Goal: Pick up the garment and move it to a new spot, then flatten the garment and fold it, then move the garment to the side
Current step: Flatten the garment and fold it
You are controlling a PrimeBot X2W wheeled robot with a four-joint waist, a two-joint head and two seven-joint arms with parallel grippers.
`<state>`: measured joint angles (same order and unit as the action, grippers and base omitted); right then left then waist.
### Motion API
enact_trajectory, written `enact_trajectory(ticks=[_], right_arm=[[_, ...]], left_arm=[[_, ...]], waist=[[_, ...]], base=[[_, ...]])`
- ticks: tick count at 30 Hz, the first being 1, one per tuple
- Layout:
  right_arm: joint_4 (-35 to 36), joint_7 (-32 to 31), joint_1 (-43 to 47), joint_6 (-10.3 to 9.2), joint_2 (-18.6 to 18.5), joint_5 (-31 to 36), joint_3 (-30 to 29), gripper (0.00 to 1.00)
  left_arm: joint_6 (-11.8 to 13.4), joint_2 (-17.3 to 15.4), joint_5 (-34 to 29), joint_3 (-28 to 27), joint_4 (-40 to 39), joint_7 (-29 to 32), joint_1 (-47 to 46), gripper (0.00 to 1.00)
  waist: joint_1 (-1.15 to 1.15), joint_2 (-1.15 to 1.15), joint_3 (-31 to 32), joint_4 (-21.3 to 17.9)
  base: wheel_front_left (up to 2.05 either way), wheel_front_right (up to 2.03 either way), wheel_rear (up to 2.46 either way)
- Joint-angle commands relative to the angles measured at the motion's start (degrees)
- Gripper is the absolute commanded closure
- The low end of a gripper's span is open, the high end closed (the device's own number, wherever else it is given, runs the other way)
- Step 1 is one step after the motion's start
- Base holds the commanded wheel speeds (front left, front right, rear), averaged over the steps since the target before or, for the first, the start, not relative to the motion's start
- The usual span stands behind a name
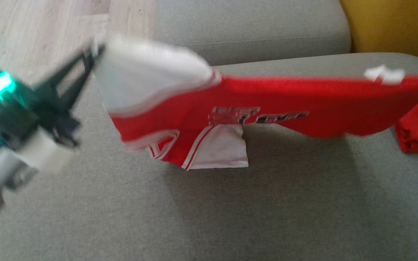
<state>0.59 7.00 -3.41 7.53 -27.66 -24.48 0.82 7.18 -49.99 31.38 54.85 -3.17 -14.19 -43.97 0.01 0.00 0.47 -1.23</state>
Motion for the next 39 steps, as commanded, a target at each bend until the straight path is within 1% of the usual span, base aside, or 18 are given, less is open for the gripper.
enact_trajectory(ticks=[1, 3, 5, 7, 8, 9, 12, 16, 17, 18, 20, 22, 25, 27, 30, 32, 35, 39], right_arm=[[5.8, -2.8, -4.4, -0.04, -3.0, 1.3, -1.7, 1.00], [9.0, -5.8, -7.0, -0.04, -3.8, 2.0, -3.2, 1.00], [10.6, -8.3, -10.3, -0.04, -4.7, 2.3, -3.7, 1.00], [10.1, -10.3, -14.0, -0.04, -5.2, 2.2, -3.5, 1.00], [10.1, -10.3, -14.0, -0.04, -5.2, 2.2, -3.5, 1.00], [9.4, -11.3, -15.9, -0.04, -5.5, 2.0, -2.9, 1.00], [5.5, -12.9, -22.4, -0.04, -6.4, 0.8, -0.4, 1.00], [-2.0, -12.8, -31.7, -0.04, -7.1, -0.7, 4.0, 1.00], [-6.2, -12.0, -36.6, -0.04, -7.0, -1.3, 6.5, 1.00], [-8.2, -11.3, -39.3, -0.04, -7.0, -1.4, 7.6, 1.00], [-12.1, -9.6, -44.5, -0.04, -6.6, -1.4, 9.9, 1.00], [-15.6, -7.5, -49.9, -0.04, -6.1, -1.6, 11.7, 1.00], [-19.8, -3.5, -57.5, -0.04, -6.0, -0.6, 13.8, 1.00], [-22.4, -0.8, -61.9, -0.04, -6.1, 0.6, 14.8, 1.00], [-26.0, 2.2, -66.2, -0.04, -6.6, 2.4, 17.0, 1.00], [-28.2, 3.3, -67.2, -0.04, -7.1, 2.7, 18.5, 1.00], [-31.1, 4.4, -66.7, -0.04, -7.6, 2.0, 20.2, 1.00], [-34.7, 6.0, -62.9, -0.04, -7.6, 0.3, 21.4, 1.00]], left_arm=[[-0.8, -2.6, -1.0, -5.1, -1.4, 0.4, -7.3, 1.00], [-2.2, -1.8, -1.3, -6.0, -1.5, 0.9, -11.0, 1.00], [-4.0, -0.6, -1.8, -6.2, -0.6, 1.7, -14.7, 1.00], [-5.7, 0.9, -2.3, -6.3, 1.3, 2.2, -18.2, 1.00], [-5.7, 0.9, -2.3, -6.3, 1.3, 2.2, -18.2, 1.00], [-6.3, 2.0, -2.0, -6.6, 2.6, 2.2, -19.7, 1.00], [-8.5, 5.0, -1.3, -7.2, 7.4, 2.4, -24.5, 1.00], [-10.9, 9.0, -1.2, -7.0, 15.9, 3.3, -30.7, 1.00], [-12.0, 10.6, -2.7, -5.9, 20.4, 3.6, -34.3, 1.00], [-12.4, 11.2, -3.9, -5.2, 22.6, 3.8, -36.5, 1.00], [-12.8, 13.0, -5.9, -4.6, 27.1, 3.4, -40.7, 1.00], [-12.6, 14.6, -8.2, -4.6, 31.5, 2.4, -45.4, 1.00], [-10.7, 17.1, -10.9, -5.7, 36.7, 0.5, -51.9, 1.00], [-9.5, 18.2, -12.4, -6.5, 38.7, -0.3, -55.5, 1.00], [-8.8, 19.4, -13.3, -8.3, 38.7, -0.7, -58.0, 1.00], [-9.5, 19.5, -12.9, -10.0, 35.9, -0.8, -57.0, 1.00], [-10.9, 17.8, -13.1, -11.4, 30.7, -0.8, -52.2, 1.00], [-11.6, 14.2, -13.5, -12.2, 23.3, -0.8, -41.0, 1.00]], waist=[[-0.01, 0.00, 0.4, -0.3], [-0.01, 0.00, 0.5, -0.4], [-0.01, 0.00, 0.3, -0.5], [-0.01, 0.00, -0.3, -0.7], [-0.01, 0.00, -0.3, -0.7], [-0.01, 0.00, -0.7, -0.7], [-0.01, 0.00, -3.2, -0.7], [-0.01, 0.00, -8.2, -0.4], [-0.01, 0.00, -10.9, -0.4], [-0.01, 0.00, -12.6, -0.3], [-0.01, 0.00, -15.6, -0.3], [-0.01, 0.00, -18.3, -0.2], [-0.01, 0.00, -21.5, -0.2], [-0.01, 0.00, -23.2, -0.2], [-0.01, 0.00, -24.9, 0.2], [-0.01, 0.00, -25.9, 0.6], [-0.01, 0.00, -27.0, 1.2], [-0.01, 0.00, -27.0, 2.0]], base=[[0.00, 0.00, 0.00], [0.00, 0.00, 0.00], [0.00, 0.00, 0.00], [0.00, 0.00, 0.00], [0.00, 0.00, 0.00], [0.00, 0.00, 0.00], [0.00, 0.00, 0.00], [0.00, 0.00, 0.00], [0.00, 0.00, 0.00], [0.00, 0.00, 0.00], [0.00, 0.00, 0.00], [0.00, 0.00, 0.00], [0.00, 0.00, 0.00], [0.00, 0.00, 0.00], [0.00, 0.00, 0.00], [0.00, 0.00, 0.00], [0.00, 0.00, 0.00], [0.00, 0.00, 0.00]])
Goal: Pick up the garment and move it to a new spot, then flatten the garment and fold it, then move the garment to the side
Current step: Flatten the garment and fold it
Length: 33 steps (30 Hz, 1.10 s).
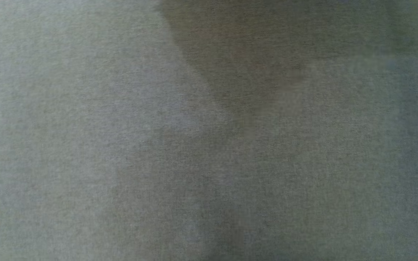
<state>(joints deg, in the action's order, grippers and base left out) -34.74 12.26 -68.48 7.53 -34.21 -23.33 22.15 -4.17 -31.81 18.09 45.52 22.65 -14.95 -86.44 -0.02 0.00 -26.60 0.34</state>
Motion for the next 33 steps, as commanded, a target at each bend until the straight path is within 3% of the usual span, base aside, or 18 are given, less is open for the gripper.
enact_trajectory(ticks=[1, 11, 19, 27, 33], right_arm=[[0.0, 1.0, 3.5, -0.04, -1.1, -1.4, 0.3, 1.00], [-1.3, 2.4, 26.7, -0.04, -2.4, -8.0, 0.9, 1.00], [2.8, 1.8, 45.9, -0.04, -1.1, -10.4, -1.5, 1.00], [9.2, -0.4, 62.7, -0.04, 1.1, -7.6, -9.1, 1.00], [15.1, -3.8, 67.9, -0.04, 2.9, -5.1, -14.5, 1.00]], left_arm=[[-0.2, -5.0, 0.0, -3.2, -4.3, 0.0, 4.8, 1.00], [3.5, -12.0, 3.1, -4.5, -18.2, 0.0, 41.0, 1.00], [6.1, -12.2, 4.5, -2.4, -23.2, 0.0, 59.8, 1.00], [7.4, -10.9, 3.8, -1.3, -25.2, 0.0, 72.6, 1.00], [6.4, -11.1, 2.7, -1.1, -25.3, 0.0, 75.4, 1.00]], waist=[[0.02, 0.00, 0.3, 0.6], [0.02, 0.00, 9.1, 1.6], [0.02, 0.00, 15.9, 1.2], [0.02, 0.00, 17.6, 0.9], [0.02, 0.00, 17.2, 0.7]], base=[[0.00, 0.00, 0.00], [0.00, 0.00, 0.00], [0.00, 0.00, 0.00], [0.00, 0.00, 0.00], [0.00, 0.00, 0.00]])
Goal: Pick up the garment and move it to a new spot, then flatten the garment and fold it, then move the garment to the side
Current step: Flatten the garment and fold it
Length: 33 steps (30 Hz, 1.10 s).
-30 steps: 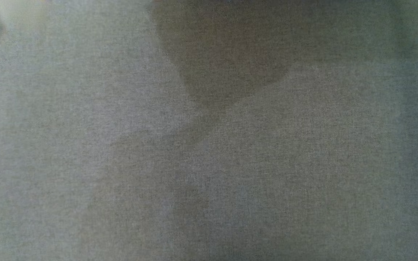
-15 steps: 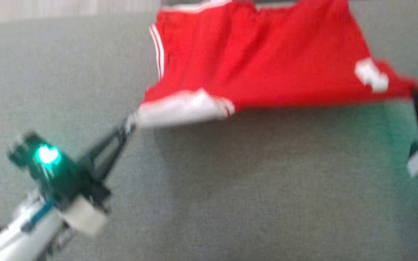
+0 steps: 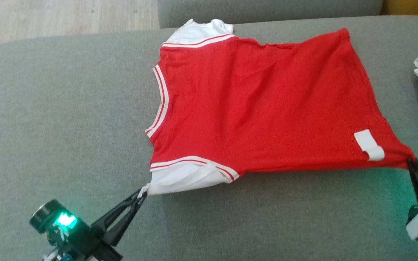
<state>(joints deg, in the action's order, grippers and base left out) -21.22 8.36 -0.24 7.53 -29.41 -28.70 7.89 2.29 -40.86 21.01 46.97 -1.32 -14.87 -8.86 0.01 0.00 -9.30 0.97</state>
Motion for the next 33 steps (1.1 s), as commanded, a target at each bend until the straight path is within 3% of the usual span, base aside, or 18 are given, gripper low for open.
enact_trajectory(ticks=[1, 7, 16, 23, 33], right_arm=[[2.3, -0.7, -0.3, -0.04, -1.7, 0.6, -1.0, 1.00], [5.7, -7.1, -3.1, -0.04, 0.5, 1.8, -4.1, 1.00], [6.7, -13.1, -12.5, -0.04, 1.6, 2.3, -5.1, 1.00], [5.8, -14.6, -18.4, -0.04, 1.4, 3.1, -4.8, 1.00], [2.5, -14.2, -23.4, -0.04, 2.3, 4.0, -4.1, 1.00]], left_arm=[[-0.3, -1.9, -0.4, -2.8, -1.2, -0.1, -2.6, 1.00], [-3.5, -0.7, -3.2, -3.2, 1.0, -0.1, -10.0, 1.00], [-7.8, 3.8, -6.7, -3.6, 9.2, -0.1, -26.8, 1.00], [-9.2, 7.2, -7.5, -3.8, 14.7, -0.1, -36.4, 1.00], [-9.7, 9.9, -8.5, -2.9, 20.3, -0.1, -42.7, 1.00]], waist=[[-0.01, 0.00, -0.4, 0.0], [-0.01, 0.00, -3.0, 0.5], [-0.01, 0.00, -7.9, 0.6], [-0.01, 0.00, -11.4, 0.8], [-0.01, 0.00, -14.9, 1.1]], base=[[0.00, 0.00, 0.00], [0.00, 0.00, 0.00], [0.00, 0.00, 0.00], [0.00, 0.00, 0.00], [0.00, 0.00, 0.00]])
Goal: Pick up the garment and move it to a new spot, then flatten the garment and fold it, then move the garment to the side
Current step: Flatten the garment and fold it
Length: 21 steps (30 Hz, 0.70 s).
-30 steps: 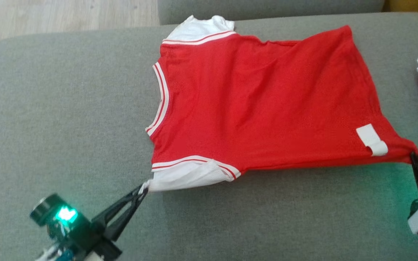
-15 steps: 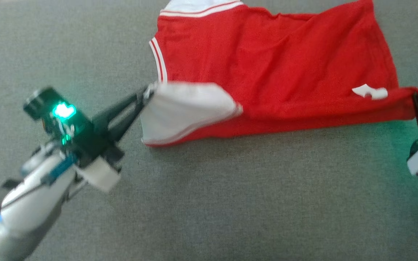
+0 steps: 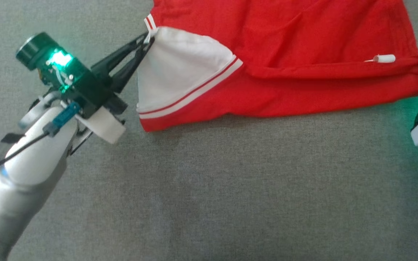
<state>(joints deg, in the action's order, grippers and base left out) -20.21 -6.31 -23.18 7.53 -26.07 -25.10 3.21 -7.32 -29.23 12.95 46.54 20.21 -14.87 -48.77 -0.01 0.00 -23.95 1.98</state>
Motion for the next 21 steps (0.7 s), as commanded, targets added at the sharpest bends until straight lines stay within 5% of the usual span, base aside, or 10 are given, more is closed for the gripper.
enact_trajectory(ticks=[1, 2, 3, 13, 21], right_arm=[[0.9, 0.9, -0.9, -0.04, -0.8, 0.4, 0.5, 1.00], [0.3, 1.5, -1.3, -0.04, -0.4, 0.5, 0.3, 0.11], [-0.3, 2.5, -1.7, -0.04, 0.1, 0.7, -0.2, 0.00], [-4.7, 16.4, 1.6, -0.04, 4.7, 1.2, -1.3, 0.00], [-7.3, 18.3, 4.3, -0.04, 6.6, 0.4, 0.2, 0.00]], left_arm=[[-0.1, -1.1, -0.2, -3.1, -1.0, -0.1, -3.1, 0.81], [0.1, -0.5, 0.3, -4.2, -0.7, -0.1, -3.1, 0.00], [0.5, 0.1, 0.5, -5.3, -0.6, -0.1, -3.0, 0.00], [7.4, 8.2, 4.9, -17.0, -3.2, -0.1, 14.3, 0.00], [6.5, 15.2, 10.3, -19.5, 4.2, -0.1, 25.8, 0.00]], waist=[[0.01, 0.00, -0.4, 0.1], [0.01, 0.00, -0.5, 0.2], [0.01, 0.00, -0.6, 0.3], [0.01, 0.00, 2.4, -0.1], [0.01, 0.00, 4.9, -1.7]], base=[[0.00, 0.00, 0.00], [0.00, 0.00, 0.00], [0.00, 0.00, 0.00], [0.00, 0.00, 0.00], [0.00, 0.00, 0.00]])
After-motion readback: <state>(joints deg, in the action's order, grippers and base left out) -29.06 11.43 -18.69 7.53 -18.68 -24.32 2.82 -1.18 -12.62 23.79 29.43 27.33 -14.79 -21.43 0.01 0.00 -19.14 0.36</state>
